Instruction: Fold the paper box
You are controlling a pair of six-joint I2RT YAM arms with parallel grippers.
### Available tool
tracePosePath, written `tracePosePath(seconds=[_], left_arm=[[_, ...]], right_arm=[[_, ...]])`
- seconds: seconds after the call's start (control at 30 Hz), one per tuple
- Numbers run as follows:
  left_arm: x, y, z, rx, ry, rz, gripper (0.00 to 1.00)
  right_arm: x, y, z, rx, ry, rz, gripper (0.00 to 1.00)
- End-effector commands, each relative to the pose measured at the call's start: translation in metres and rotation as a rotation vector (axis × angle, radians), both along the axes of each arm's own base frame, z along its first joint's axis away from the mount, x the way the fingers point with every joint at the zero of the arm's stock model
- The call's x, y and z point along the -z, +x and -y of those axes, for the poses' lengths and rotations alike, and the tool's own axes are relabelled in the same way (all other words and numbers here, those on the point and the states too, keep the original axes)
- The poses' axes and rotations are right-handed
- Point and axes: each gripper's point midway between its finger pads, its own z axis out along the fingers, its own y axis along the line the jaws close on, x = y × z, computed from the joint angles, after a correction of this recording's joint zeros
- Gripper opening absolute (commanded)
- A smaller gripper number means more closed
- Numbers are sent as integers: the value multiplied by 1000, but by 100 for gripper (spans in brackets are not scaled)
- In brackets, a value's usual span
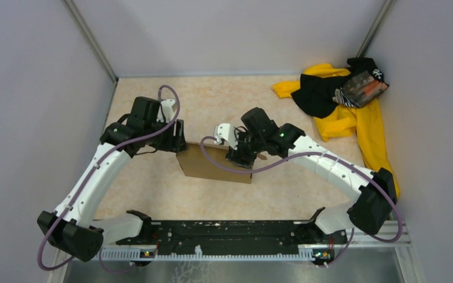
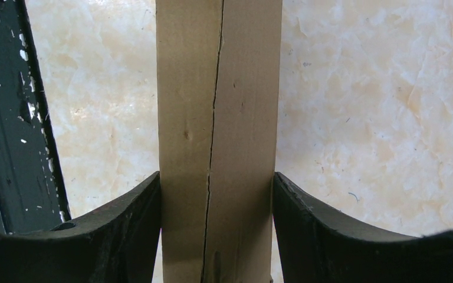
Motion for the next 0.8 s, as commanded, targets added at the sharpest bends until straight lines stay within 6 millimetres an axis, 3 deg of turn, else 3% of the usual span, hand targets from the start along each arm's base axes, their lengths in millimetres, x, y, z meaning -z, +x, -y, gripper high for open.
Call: tracePosePath(seconds=[0.0,0.6,0.77], left_arm=[[-5,-5,2,43,-8,27,66],[-41,-14,24,166,-128,103,79],[-42,-17,29,199,-143,101,82]], right_arm=[[18,-29,4,-71,-53,-136,32],[19,-37,5,-103,-52,-168,30],[18,-39,5,-115,-55,-169,30]])
